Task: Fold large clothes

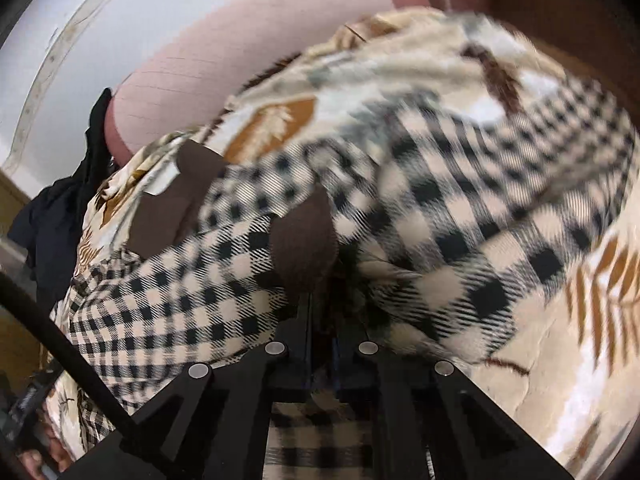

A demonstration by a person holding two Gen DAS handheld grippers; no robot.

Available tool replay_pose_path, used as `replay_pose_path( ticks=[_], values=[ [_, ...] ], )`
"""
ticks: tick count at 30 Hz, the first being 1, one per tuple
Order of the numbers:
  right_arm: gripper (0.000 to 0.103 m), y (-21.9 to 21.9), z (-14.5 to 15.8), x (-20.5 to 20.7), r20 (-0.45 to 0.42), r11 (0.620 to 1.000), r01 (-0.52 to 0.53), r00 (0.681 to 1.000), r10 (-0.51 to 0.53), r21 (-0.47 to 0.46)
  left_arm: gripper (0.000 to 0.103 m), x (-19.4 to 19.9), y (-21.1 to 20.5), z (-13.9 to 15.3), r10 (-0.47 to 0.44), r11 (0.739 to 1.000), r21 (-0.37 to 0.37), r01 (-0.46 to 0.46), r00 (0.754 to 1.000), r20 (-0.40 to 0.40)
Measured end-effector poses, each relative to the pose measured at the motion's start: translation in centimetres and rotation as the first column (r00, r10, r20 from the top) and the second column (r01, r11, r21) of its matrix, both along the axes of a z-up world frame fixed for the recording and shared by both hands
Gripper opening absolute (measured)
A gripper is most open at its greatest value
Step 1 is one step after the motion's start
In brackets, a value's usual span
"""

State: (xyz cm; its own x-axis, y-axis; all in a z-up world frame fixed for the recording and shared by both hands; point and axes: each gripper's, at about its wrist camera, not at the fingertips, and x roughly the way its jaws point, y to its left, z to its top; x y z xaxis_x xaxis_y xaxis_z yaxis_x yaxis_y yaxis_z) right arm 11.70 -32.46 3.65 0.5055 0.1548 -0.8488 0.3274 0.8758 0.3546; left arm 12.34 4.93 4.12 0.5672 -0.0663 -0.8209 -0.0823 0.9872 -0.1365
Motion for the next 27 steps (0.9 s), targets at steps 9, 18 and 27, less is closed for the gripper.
replay_pose_path(
  ticks=[9,18,27],
  values=[
    [0.013,-1.7,1.3,-1.7,0.051,1.0,-0.01,0.999,0.009,0.018,0.059,0.1,-0.8,-1.3,-0.013,0.998,0.053,0.016,0.997,-0.073],
    [0.051,-18.3,5.2,-8.6,0.135,0.931,0.355,0.93,-0.343,-0.085,0.059,-7.0,0.3,2.8,-0.044,0.997,-0.059,0.044,0.999,-0.001],
    [0.052,-29.0,0.9,-5.7,0.039,0.804,0.594,0.803,-0.594,0.028,0.059,-9.1,0.2,2.6,-0.019,0.998,-0.068,0.017,0.999,-0.031]
  ],
)
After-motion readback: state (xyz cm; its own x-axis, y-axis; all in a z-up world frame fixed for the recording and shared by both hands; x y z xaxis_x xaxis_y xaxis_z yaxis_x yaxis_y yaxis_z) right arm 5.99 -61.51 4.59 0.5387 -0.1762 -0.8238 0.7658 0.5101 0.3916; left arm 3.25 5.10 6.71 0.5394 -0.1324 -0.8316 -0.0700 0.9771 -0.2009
